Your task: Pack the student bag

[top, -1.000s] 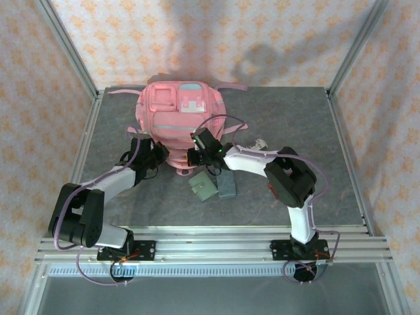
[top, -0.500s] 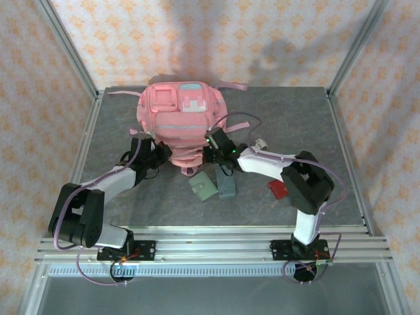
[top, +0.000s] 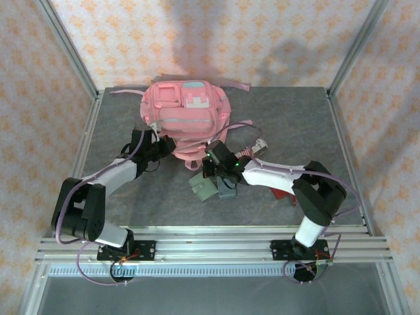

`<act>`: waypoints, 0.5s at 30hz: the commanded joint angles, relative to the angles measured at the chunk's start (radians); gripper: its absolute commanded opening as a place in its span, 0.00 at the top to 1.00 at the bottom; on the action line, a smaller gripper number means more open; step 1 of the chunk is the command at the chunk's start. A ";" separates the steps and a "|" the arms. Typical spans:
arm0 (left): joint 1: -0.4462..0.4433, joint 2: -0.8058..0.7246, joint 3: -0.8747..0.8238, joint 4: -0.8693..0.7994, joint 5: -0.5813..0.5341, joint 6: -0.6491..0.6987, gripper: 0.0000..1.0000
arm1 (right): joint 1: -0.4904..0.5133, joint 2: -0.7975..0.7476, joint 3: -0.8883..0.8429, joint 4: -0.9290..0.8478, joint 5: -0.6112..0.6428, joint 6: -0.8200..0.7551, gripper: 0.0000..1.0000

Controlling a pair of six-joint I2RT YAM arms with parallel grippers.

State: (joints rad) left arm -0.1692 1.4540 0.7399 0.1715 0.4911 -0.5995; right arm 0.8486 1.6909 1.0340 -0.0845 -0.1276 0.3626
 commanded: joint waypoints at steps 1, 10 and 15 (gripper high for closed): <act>-0.001 -0.032 0.011 0.075 0.077 0.050 1.00 | -0.031 -0.014 0.024 0.032 0.000 0.002 0.78; 0.000 -0.066 -0.047 0.056 0.017 0.036 1.00 | -0.103 0.015 0.125 0.026 -0.079 -0.106 0.57; 0.000 -0.064 -0.047 0.057 0.014 0.028 1.00 | -0.129 0.098 0.182 0.024 -0.164 -0.136 0.49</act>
State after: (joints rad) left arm -0.1680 1.4311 0.6907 0.1684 0.4793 -0.6003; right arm 0.7315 1.7290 1.1831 -0.0563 -0.2352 0.2668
